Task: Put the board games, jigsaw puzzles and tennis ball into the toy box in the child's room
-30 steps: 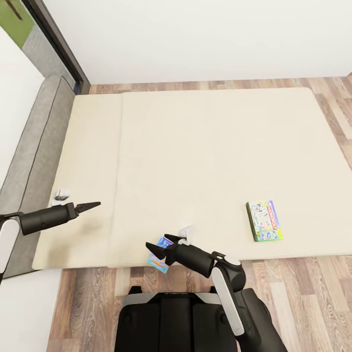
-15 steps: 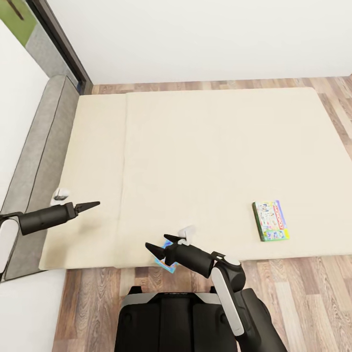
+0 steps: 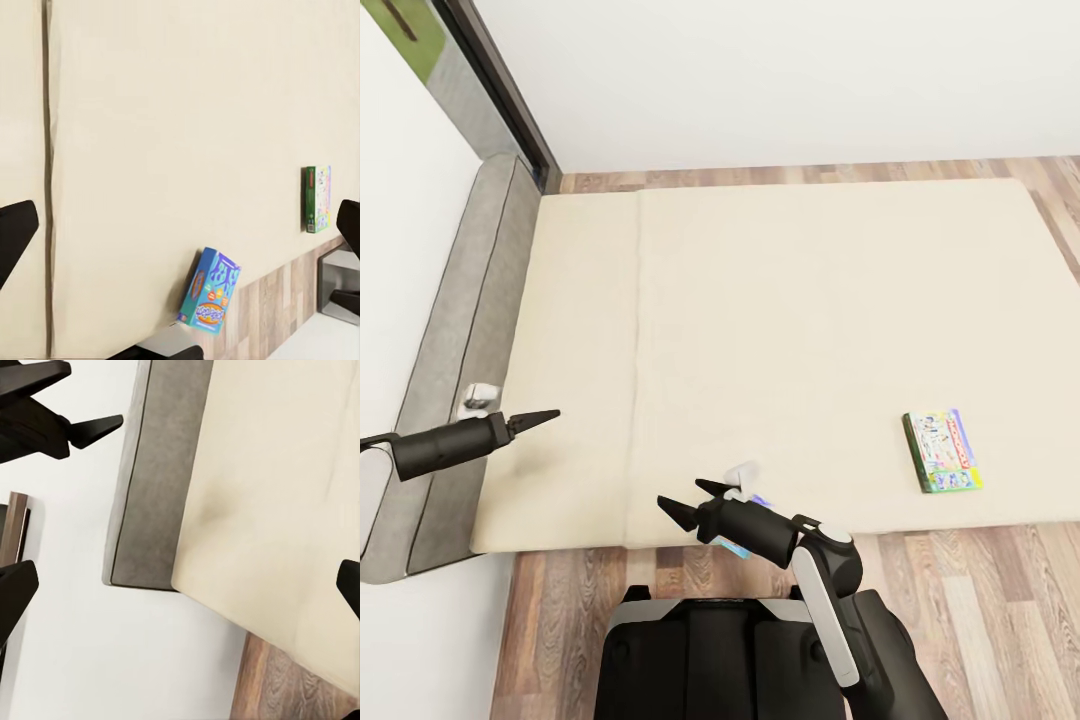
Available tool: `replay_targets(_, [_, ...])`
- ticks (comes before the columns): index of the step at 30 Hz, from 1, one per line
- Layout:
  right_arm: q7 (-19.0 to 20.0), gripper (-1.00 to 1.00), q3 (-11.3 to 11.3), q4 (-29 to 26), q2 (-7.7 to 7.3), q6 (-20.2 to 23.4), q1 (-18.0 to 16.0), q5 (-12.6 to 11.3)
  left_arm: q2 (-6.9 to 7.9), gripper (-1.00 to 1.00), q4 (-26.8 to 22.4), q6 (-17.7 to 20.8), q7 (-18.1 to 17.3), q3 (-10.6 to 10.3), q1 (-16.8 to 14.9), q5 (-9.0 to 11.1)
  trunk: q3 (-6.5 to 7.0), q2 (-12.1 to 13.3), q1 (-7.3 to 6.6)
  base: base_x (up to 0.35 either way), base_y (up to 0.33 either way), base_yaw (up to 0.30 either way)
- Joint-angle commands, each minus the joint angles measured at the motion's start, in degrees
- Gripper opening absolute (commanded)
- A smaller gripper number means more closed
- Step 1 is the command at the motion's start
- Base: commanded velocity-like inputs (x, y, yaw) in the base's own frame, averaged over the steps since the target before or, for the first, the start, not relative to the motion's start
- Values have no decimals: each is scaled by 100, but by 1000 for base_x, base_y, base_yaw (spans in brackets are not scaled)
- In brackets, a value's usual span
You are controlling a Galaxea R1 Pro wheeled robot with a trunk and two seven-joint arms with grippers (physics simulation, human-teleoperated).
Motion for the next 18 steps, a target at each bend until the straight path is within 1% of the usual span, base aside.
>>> replay_targets(1, [-3,100,-5,-3,3,45,-2,-37,1,100,0,20,-35,6,-3,-23,-6,-9,3,0,163,0])
replay_targets(11, [-3,100,-5,-1,3,45,-2,-40,-2,100,1,19,-36,3,-3,-25,-6,-9,3,0,97,0])
replay_targets(18, [-3,100,-5,-1,3,45,-2,-41,0,100,-2,14,-37,2,-3,-25,-6,-9,3,0,26,0])
